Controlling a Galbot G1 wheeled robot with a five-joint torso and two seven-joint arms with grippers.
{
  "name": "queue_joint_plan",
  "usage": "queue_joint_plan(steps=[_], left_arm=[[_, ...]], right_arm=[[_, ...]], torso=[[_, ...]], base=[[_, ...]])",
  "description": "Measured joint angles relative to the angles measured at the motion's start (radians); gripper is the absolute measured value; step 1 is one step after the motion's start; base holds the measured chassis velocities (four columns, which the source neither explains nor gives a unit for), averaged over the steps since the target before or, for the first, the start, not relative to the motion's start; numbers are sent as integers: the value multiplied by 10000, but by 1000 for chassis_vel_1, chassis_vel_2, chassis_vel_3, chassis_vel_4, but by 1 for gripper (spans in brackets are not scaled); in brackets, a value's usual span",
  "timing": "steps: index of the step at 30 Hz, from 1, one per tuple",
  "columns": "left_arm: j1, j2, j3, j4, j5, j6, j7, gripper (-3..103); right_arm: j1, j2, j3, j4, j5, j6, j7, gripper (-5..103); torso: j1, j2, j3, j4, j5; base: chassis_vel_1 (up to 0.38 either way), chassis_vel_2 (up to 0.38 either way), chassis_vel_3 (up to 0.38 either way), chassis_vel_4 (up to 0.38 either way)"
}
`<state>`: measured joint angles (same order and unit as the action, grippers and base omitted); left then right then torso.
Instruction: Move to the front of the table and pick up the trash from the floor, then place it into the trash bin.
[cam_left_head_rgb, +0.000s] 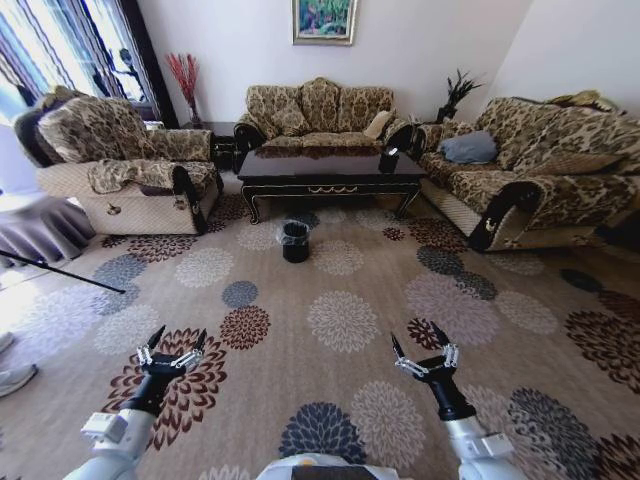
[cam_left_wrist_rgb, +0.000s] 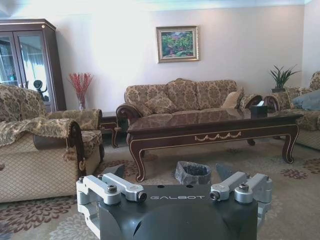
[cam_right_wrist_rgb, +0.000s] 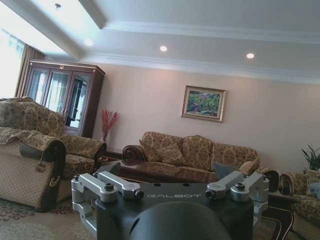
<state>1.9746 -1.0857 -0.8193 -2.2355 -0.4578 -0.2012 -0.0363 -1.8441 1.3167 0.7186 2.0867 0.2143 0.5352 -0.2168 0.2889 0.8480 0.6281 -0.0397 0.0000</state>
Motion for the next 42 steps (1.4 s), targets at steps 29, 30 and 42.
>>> queue_joint_plan(steps=[29,30,42], left_arm=[[0,0,0,0,0,0,0,100],[0,0,0,0,0,0,0,100],[0,1,0,1,0,0,0,100]], right_arm=[[0,0,0,0,0,0,0,100],[0,0,0,0,0,0,0,100],[0,0,0,0,0,0,0,100]], torso=[[440,1016,576,0,0],[455,1050,596,0,0],[649,1503,857,0,0]], base=[[0,0,0,0],[0,0,0,0],[0,0,0,0]])
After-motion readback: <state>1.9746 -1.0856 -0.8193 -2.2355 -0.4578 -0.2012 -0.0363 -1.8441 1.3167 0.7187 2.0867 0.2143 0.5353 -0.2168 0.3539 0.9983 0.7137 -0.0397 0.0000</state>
